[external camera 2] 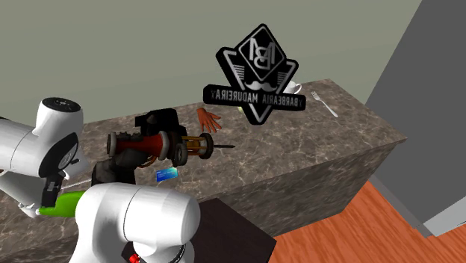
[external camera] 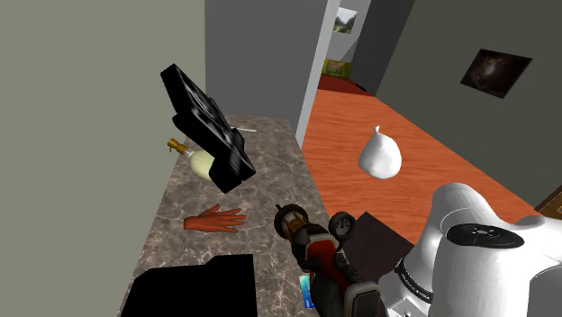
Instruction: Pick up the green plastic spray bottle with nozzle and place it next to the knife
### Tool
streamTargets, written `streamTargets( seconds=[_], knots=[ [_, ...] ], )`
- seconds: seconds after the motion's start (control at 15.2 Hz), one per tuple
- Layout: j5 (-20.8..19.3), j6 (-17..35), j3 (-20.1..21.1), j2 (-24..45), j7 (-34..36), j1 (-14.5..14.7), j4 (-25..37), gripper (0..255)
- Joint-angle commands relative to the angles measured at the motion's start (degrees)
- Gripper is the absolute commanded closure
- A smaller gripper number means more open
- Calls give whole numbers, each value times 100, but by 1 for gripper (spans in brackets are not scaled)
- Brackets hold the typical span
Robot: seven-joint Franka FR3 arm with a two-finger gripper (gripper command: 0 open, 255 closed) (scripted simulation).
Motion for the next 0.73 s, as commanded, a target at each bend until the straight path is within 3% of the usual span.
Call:
streamTargets(
  seconds=[0.0, 0.13, 0.66],
  knots=[
    [-418, -182, -428, -63, -11, -63, 12, 0],
    [-902, -395, -924, -97, -66, -197, 65, 0],
    [-903, -393, -924, -95, -66, -196, 65, 0]
  ],
)
